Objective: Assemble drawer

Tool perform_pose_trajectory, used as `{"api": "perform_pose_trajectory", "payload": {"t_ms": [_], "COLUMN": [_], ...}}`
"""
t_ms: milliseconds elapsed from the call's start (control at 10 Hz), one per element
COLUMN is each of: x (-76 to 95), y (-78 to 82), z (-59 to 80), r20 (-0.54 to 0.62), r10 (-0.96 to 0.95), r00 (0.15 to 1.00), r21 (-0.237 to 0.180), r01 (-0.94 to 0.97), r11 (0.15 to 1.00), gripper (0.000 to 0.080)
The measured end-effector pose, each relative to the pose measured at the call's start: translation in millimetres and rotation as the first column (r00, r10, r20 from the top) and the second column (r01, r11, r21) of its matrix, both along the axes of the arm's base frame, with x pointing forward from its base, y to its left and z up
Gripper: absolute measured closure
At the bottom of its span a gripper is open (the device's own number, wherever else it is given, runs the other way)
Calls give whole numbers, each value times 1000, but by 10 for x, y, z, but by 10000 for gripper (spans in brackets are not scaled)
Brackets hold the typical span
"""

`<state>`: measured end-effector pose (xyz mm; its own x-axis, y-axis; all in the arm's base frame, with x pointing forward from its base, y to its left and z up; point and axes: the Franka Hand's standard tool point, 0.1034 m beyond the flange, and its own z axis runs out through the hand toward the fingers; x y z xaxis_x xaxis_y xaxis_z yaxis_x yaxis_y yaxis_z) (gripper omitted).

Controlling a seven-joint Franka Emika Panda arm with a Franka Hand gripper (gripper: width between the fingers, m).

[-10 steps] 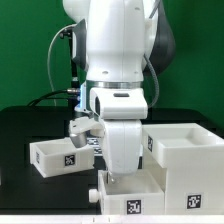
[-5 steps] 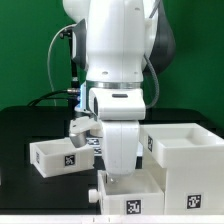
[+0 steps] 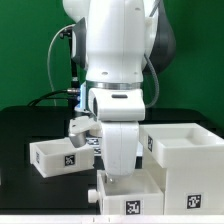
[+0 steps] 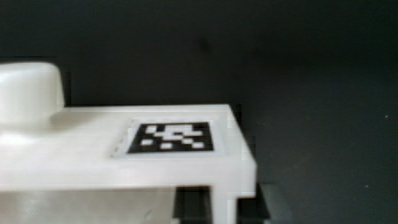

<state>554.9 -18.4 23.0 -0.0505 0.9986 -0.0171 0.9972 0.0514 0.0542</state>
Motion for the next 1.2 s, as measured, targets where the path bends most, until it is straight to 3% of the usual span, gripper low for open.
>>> {"api": "perform_pose_trajectory", "payload": {"t_ms": [600, 900, 1200], "x": [0, 21, -4], "y": [1, 40, 47], "z": [12, 101, 77], "r20": [-23, -16, -22], "r10": [11, -4, -19], "r00": [1000, 1000, 1000], "r21": [-8, -8, -7], "r01": [-11, 4, 19], "r11": [1000, 1000, 1000], "gripper": [760, 760, 760]}}
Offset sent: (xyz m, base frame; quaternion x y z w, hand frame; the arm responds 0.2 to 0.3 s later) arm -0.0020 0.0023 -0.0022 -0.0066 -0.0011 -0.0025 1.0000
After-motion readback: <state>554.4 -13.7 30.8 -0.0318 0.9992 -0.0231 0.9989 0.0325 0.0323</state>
